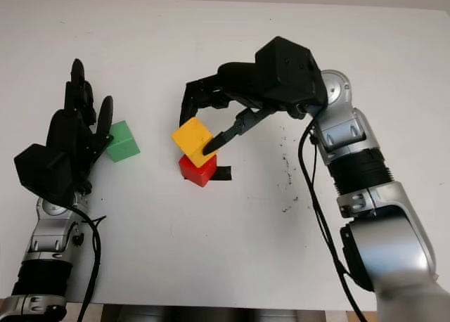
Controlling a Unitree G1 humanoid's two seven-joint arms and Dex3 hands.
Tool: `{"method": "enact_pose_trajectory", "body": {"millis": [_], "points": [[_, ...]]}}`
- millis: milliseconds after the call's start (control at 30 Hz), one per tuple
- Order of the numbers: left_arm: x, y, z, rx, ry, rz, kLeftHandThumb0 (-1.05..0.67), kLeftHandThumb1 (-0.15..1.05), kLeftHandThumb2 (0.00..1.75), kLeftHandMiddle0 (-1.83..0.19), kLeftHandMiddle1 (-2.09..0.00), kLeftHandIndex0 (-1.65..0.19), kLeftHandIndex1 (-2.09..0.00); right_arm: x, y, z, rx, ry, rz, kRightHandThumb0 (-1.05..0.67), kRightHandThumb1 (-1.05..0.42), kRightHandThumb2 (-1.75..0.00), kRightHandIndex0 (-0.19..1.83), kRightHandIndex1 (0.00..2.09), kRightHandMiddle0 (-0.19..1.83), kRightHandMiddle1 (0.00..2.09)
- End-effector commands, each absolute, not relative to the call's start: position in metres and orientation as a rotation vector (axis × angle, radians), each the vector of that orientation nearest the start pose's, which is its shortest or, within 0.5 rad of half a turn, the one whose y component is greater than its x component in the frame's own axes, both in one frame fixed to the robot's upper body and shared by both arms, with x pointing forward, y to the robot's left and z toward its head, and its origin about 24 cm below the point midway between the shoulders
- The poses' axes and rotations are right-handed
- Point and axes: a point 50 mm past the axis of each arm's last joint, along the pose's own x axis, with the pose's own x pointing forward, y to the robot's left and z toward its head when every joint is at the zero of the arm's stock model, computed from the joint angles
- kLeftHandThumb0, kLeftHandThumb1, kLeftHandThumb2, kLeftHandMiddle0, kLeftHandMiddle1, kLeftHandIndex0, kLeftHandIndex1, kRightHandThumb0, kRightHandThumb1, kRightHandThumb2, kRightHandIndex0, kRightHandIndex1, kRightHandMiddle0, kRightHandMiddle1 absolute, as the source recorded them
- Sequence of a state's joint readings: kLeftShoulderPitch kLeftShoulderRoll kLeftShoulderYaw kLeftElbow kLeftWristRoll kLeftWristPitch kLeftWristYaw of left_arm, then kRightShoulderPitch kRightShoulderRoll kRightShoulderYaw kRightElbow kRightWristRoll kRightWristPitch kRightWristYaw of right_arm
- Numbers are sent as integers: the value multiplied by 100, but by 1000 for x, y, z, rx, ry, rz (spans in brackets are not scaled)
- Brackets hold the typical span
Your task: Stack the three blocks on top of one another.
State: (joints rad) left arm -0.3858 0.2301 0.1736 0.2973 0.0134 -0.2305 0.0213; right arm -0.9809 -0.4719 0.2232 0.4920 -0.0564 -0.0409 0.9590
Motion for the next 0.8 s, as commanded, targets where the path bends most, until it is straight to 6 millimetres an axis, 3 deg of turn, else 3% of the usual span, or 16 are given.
{"method": "enact_pose_trajectory", "body": {"millis": [0, 767], "points": [[318, 215, 118, 205, -347, 130, -65, 105, 51, 14, -5, 12, -6, 368, -126, 222, -819, -161, 1009, -51, -91, -5, 24, 4, 45, 157], [318, 215, 119, 210, -342, 131, -66, 105, 51, 14, -6, 12, -6, 368, -130, 214, -853, -135, 1020, -51, -91, -5, 24, 5, 43, 156]]}}
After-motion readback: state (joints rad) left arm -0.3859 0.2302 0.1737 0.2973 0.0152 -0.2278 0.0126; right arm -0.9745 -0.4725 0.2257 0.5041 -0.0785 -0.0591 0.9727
